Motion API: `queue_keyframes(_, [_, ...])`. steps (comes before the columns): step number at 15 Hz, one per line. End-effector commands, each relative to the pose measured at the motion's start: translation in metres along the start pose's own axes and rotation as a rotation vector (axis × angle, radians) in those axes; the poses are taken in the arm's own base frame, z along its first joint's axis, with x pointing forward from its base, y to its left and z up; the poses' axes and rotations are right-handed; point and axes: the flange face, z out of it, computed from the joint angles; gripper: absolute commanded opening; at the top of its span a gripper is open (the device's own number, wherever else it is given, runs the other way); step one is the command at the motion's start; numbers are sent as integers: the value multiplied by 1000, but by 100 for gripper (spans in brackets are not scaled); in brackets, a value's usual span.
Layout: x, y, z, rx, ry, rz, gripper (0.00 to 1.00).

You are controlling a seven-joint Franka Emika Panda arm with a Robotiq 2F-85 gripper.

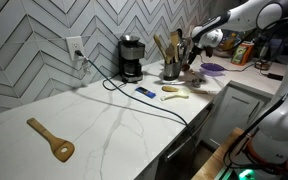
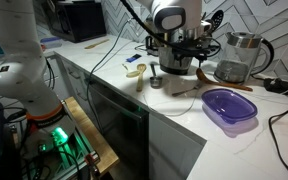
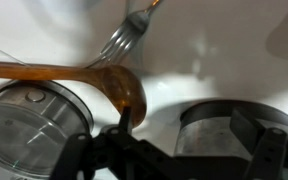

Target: Pick up the dark brown wooden spoon and put it on the left side of the kitchen counter

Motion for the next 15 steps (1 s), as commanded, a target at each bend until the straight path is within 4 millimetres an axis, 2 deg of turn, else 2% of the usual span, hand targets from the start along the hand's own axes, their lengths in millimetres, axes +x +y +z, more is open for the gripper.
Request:
queue_keyframes(1, [4, 8, 17, -31, 62, -39, 100])
queue_keyframes(5, [7, 11, 32, -42, 69, -68, 100])
queue_keyframes(10, [7, 21, 39, -41, 53, -65, 98])
queue_keyframes(11, [7, 23, 39, -44, 54, -65, 87])
queue_keyframes(13, [7, 28, 43, -48, 48, -60, 76])
queue_keyframes(15, [5, 32, 46, -50, 40, -59, 60])
